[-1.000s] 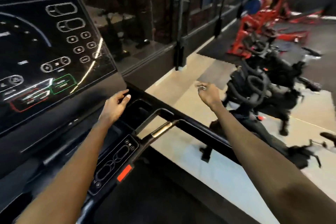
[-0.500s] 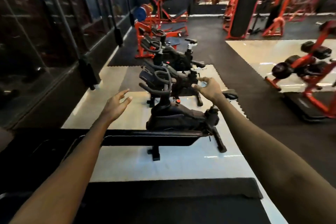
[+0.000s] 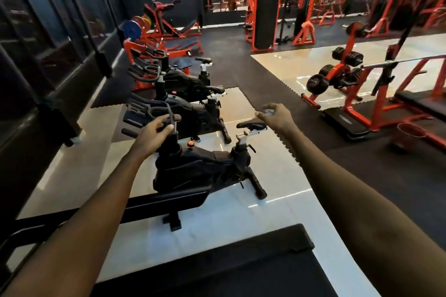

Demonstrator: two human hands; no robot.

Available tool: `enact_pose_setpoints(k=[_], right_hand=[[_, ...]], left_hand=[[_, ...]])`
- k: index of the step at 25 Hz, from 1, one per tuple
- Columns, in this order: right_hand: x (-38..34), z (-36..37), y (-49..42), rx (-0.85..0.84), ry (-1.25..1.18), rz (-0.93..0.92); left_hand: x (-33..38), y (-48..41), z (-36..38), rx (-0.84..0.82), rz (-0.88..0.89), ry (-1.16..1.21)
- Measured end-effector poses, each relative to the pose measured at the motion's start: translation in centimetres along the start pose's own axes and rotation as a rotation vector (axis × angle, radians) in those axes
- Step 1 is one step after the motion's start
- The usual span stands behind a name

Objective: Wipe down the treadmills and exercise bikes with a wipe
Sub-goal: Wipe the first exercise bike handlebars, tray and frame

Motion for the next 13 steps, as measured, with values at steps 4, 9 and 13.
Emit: enact_pose_setpoints(k=[4,9,13], right_hand=[[1.7,-1.9,-3.5,0.046,-0.01,0.015],[3.2,-1.9,-10.6,0.056,0.028,0.027],[1.9,-0.8,-17.7,0.037,0.029,0.027]], left_hand=[[0.9,-4.4,4.0,-0.057,0.051,-0.006],[-0.4,-12.1,7.9,-0.076,0.041,0.008],[-2.8,-17.8,9.4,-0.035,0.037,0.041]])
Point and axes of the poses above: each hand's wrist, its own y-axis away from the middle knuckle, its own z-axis out of the palm, x = y × z, the point moved 7 cm from there along -y, towards the middle knuckle, and after that the axes turned 13 degrees about z, right-handed, at the moved point
